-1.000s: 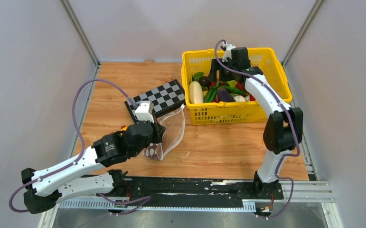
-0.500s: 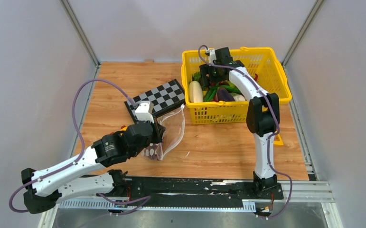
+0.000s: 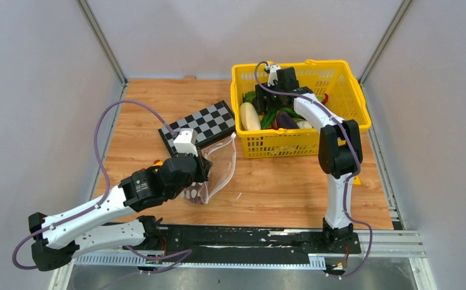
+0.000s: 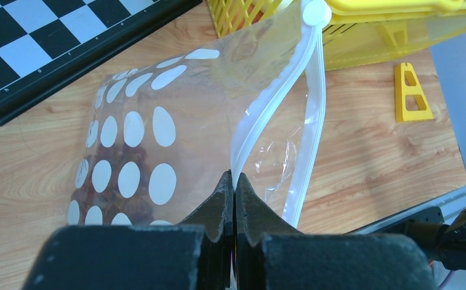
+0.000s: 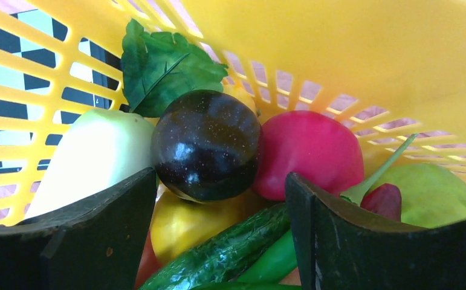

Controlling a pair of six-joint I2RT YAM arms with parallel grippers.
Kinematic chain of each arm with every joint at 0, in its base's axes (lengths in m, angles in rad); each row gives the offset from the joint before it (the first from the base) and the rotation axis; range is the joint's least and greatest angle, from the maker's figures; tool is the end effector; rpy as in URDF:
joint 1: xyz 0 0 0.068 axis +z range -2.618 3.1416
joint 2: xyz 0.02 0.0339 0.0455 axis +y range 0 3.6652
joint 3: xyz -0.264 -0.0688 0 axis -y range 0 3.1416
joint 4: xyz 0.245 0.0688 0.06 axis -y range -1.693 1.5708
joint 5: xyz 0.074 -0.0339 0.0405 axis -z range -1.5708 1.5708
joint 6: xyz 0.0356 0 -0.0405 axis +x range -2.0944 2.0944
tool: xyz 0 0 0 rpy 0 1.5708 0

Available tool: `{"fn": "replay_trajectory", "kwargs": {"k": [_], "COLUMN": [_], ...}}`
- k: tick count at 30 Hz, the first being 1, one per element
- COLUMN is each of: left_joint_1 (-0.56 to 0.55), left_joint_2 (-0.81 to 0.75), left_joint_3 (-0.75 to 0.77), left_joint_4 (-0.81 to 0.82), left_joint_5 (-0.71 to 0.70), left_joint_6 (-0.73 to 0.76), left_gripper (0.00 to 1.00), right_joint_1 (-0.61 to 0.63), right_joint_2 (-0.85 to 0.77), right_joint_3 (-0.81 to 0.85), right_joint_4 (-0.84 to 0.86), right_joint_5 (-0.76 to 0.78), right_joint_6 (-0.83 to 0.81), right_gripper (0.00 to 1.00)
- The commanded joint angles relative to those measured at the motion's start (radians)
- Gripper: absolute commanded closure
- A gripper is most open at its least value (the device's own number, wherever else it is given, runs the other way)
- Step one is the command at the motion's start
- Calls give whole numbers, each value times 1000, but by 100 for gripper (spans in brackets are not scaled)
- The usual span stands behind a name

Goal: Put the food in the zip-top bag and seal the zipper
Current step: Pick up the fake vegetable from the bin.

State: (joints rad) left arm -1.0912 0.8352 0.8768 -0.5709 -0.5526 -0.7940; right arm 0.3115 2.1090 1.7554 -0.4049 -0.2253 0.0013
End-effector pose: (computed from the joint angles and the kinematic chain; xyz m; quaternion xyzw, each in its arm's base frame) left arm 0.0974 -0.1468 0.3267 -0.0107 0.8454 -0.2482 0.4728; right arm 0.4591 0.1562 0.2369 -0.1849 0.8950 0.1632 0.3717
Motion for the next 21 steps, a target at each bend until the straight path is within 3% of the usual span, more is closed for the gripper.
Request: {"fn": "replay_trajectory", "kwargs": {"k": [1, 5, 6, 8, 10, 15, 21], "left_joint_1": [5, 4, 4, 5, 5, 5, 5], "left_joint_2": [-8, -12, -11, -11, -12, -12, -20], "left_joint_3": [-8, -15, -15, -15, -18, -19, -21], "left_joint_4": [43, 48, 47, 46, 48, 47, 45], "left_joint_5": [5, 4, 6, 5, 4, 4, 5], "left_joint_6": [4, 3, 4, 6, 6, 5, 3], "left_gripper": [100, 100, 100, 100, 100, 100, 100], "right_joint_1": [35, 40, 40, 41, 41, 41, 40], "right_joint_2": [40, 75, 80, 77, 44, -54, -209], "right_joint_3": [52, 63, 65, 60, 26, -28, -90], "right_joint_4": [53, 57, 54, 49, 81, 126, 123], "right_joint_5": [-18, -10, -15, -17, -24, -21, 23], "right_joint_6": [18, -26, -33, -34, -31, -28, -18], "right_gripper": [22, 21, 26, 46, 50, 72, 74]}}
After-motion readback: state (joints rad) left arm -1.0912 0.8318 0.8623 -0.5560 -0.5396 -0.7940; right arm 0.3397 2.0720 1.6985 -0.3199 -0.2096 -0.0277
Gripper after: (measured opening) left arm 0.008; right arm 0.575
